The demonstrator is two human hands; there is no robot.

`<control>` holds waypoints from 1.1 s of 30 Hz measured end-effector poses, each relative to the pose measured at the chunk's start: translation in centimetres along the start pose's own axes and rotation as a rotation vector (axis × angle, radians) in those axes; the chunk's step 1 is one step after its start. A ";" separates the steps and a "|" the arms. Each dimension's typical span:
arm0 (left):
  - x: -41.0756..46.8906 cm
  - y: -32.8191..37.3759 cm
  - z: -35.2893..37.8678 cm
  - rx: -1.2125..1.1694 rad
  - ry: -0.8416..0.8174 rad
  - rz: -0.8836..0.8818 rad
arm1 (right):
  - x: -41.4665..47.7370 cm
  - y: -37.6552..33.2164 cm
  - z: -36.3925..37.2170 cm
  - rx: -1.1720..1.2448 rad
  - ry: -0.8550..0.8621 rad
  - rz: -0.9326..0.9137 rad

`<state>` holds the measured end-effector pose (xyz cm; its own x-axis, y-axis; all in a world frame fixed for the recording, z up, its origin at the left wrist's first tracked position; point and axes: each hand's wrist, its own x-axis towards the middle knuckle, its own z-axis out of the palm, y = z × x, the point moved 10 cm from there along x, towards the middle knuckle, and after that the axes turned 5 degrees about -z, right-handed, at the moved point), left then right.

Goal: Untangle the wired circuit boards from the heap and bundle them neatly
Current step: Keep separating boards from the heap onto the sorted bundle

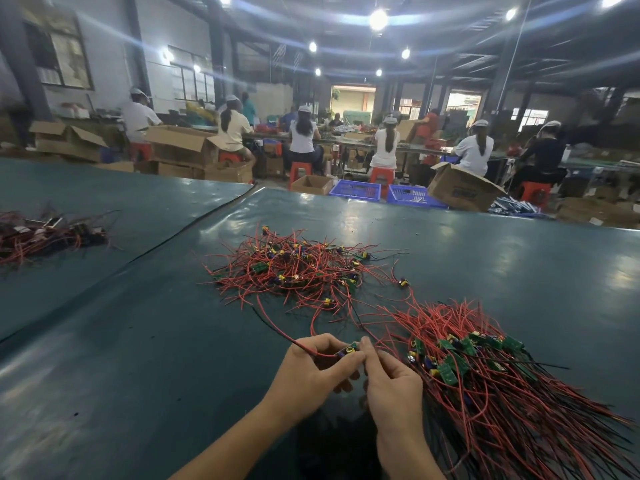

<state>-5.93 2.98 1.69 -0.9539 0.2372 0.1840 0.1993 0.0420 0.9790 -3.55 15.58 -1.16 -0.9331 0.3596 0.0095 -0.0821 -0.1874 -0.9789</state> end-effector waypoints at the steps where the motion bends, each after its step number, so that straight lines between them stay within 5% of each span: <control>1: -0.1 0.1 0.1 0.011 -0.007 0.005 | 0.1 0.2 -0.2 -0.001 0.016 0.013; 10: -0.2 0.5 0.9 -0.106 -0.104 -0.060 | 2.3 0.7 -4.1 0.198 0.216 0.154; 16: -0.1 0.5 0.6 -0.243 -0.094 -0.124 | 3.0 -0.5 -4.1 0.474 0.136 0.120; 23: 0.5 -1.3 -0.9 -0.624 0.017 -0.286 | 2.2 -1.5 -2.6 0.500 -0.023 0.084; 33: 0.7 -1.9 -2.7 -0.642 0.225 -0.251 | 1.3 -3.5 -3.6 0.358 0.080 -0.196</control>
<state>-7.56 0.41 0.20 -0.9905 0.0868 -0.1068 -0.1366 -0.5260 0.8395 -3.24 20.06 1.56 -0.8587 0.4873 0.1587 -0.3853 -0.4095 -0.8270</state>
